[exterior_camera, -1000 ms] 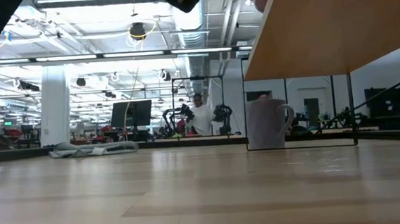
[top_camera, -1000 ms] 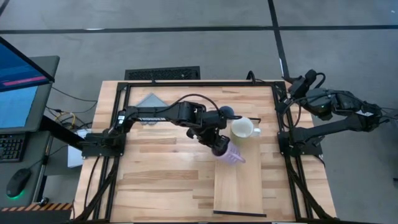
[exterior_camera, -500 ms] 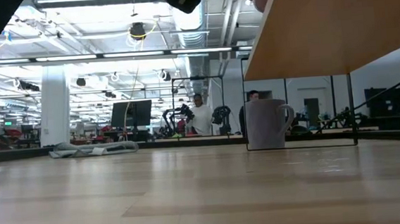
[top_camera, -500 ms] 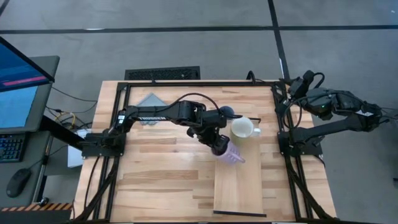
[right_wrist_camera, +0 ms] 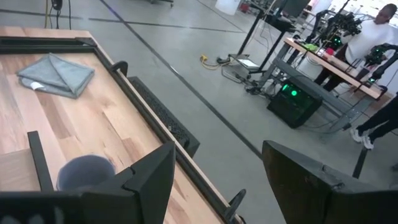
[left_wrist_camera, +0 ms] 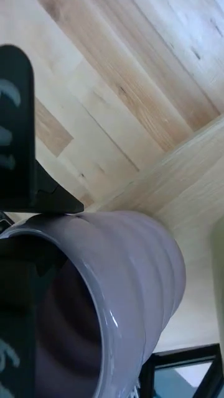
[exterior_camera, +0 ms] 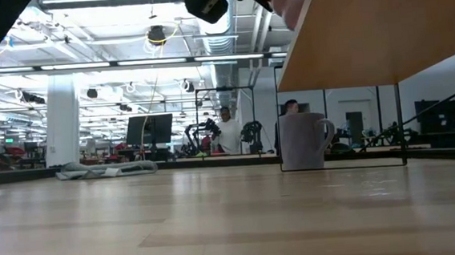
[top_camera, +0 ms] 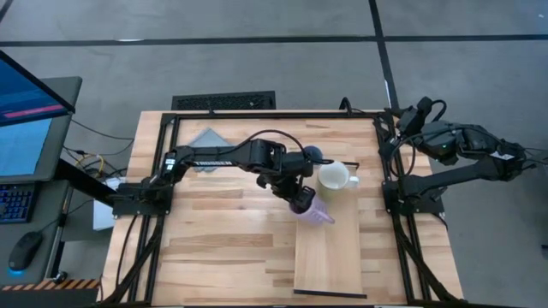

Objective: Stack small to large cups/mugs on shelf
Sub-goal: Put the violet mug on the shelf

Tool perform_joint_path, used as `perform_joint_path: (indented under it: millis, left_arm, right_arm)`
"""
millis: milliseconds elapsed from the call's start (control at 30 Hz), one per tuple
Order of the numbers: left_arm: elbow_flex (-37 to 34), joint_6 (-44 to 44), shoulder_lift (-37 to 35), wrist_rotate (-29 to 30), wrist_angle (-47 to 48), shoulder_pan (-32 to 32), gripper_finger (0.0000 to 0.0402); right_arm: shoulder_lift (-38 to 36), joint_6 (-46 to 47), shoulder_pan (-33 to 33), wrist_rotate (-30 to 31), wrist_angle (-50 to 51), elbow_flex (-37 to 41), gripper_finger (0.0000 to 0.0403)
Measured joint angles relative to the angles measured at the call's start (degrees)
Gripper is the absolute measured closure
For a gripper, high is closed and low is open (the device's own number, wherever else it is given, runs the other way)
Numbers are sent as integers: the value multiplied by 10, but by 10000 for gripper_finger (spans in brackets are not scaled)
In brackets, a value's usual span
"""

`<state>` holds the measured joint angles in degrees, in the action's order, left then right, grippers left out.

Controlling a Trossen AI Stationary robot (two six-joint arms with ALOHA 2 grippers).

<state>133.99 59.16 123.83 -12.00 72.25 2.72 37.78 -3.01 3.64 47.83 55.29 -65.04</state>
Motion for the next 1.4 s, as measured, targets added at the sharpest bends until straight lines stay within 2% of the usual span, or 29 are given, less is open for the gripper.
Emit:
perform_joint_path:
  millis: [367,567,833,1133,1400]
  left_arm:
    - [0,5,2,-30,-3,-1,384]
    - [1,6,2,-44,-32,-2,350]
    - [1,6,2,-58,-43,-5,379]
    - [1,6,2,-77,-60,-6,358]
    - [1,6,3,-84,-63,-6,368]
  right_arm:
    - [0,0,0,0,1,0,138]
    - [0,0,0,0,9,0,138]
    - [0,0,0,0,13,0,138]
    - [0,0,0,0,18,0,138]
    - [0,0,0,0,31,0,138]
